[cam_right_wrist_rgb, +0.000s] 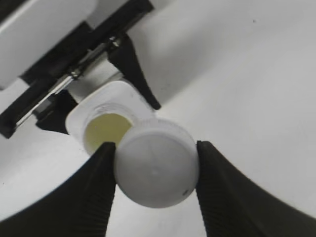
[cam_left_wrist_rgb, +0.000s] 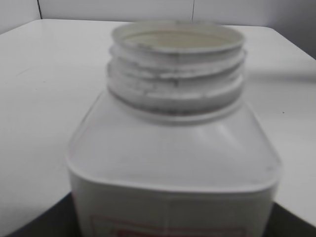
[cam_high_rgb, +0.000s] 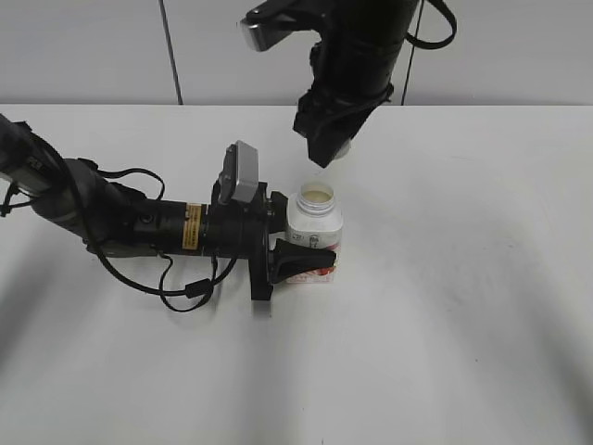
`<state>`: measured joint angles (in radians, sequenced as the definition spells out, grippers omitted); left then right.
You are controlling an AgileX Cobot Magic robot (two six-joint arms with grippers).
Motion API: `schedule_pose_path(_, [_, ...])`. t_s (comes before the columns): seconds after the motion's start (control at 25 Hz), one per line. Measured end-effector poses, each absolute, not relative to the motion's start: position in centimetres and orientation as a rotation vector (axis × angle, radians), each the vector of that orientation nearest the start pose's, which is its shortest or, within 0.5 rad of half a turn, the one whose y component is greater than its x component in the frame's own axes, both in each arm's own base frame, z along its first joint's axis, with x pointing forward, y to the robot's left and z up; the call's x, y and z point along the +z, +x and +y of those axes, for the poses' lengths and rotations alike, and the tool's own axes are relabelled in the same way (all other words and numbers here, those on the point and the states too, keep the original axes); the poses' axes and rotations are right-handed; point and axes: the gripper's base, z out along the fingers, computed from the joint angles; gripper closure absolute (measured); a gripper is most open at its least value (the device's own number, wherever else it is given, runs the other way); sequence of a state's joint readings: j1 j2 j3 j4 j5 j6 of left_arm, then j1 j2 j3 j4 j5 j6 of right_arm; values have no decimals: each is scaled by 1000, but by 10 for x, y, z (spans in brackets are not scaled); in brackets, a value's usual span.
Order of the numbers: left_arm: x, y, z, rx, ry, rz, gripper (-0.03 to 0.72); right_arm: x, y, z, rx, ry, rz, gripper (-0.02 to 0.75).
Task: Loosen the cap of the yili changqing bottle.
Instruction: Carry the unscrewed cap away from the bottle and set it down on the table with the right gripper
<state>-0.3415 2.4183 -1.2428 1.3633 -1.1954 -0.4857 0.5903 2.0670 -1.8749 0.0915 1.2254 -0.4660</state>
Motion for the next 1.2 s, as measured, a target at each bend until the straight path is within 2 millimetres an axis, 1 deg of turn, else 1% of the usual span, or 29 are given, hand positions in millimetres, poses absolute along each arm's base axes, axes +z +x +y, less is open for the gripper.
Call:
schedule_pose_path(0.12, [48, 353, -213, -1076, 1369, 1391, 281, 260, 367, 246, 64, -1260, 2617, 345])
schedule_pose_path(0.28, [47, 353, -213, -1075, 1370, 1392, 281, 260, 373, 236, 60, -1107, 2685, 346])
schedule_pose_path(0.36, [47, 353, -213, -1075, 1370, 1392, 281, 260, 378, 228, 106, -1041, 2715, 346])
schedule_pose_path(0.44, [47, 353, -213, -1075, 1370, 1392, 281, 261, 384, 218, 204, -948, 2754, 346])
schedule_pose_path(0.56, [47, 353, -213, -1075, 1370, 1392, 281, 258, 393, 197, 299, -820, 2808, 346])
schedule_pose_path(0.64, [47, 353, -213, -1076, 1370, 1391, 281, 253, 396, 183, 322, -752, 2845, 346])
schedule_pose_path(0.76, [47, 353, -213, -1076, 1370, 1391, 281, 240, 392, 165, 329, -669, 2878, 346])
schedule_pose_path(0.92, [48, 353, -213, -1075, 1367, 1392, 281, 228, 383, 136, 325, -506, 2868, 346])
schedule_pose_path(1.0, [48, 353, -213, -1075, 1367, 1392, 281, 213, 376, 117, 311, -407, 2890, 346])
schedule_pose_path(1.08, [48, 353, -213, -1075, 1367, 1392, 281, 193, 368, 99, 295, -311, 2929, 346])
schedule_pose_path(1.2, [48, 353, -213, -1076, 1366, 1392, 281, 167, 356, 78, 272, -201, 2968, 346])
